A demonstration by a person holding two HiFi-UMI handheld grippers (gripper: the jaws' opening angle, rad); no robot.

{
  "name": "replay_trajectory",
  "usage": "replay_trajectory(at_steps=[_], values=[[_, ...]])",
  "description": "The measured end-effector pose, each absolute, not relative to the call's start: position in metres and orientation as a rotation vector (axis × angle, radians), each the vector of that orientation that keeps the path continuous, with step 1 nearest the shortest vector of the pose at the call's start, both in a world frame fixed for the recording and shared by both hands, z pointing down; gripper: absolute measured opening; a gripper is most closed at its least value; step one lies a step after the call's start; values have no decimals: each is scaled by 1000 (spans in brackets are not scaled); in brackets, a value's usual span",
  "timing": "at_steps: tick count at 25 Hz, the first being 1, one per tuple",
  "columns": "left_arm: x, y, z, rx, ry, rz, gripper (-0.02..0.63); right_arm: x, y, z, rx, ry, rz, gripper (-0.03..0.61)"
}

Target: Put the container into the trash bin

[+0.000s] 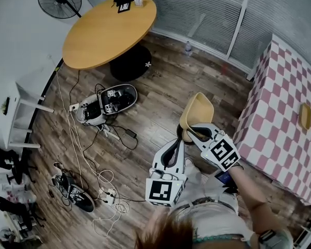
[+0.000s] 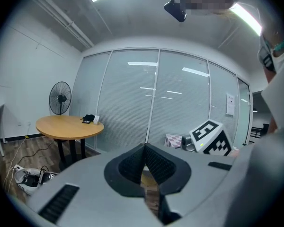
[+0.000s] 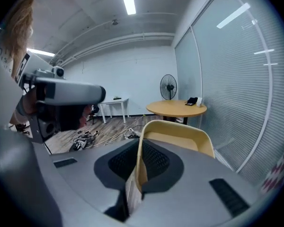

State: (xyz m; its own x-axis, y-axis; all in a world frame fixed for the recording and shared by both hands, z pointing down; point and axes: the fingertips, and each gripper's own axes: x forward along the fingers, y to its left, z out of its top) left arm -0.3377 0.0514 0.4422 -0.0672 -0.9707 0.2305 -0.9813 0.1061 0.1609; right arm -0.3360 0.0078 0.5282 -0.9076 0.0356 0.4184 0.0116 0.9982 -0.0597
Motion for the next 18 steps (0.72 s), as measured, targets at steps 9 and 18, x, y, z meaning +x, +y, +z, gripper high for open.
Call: replay_trajectory(at_steps=[9, 18], values=[[-339, 61, 468, 1866, -2084, 72, 6, -355, 8, 672, -131, -2455, 95, 14], [-348, 73, 495, 1768, -2080, 88, 6, -348, 26, 813, -293, -2246, 155, 14]])
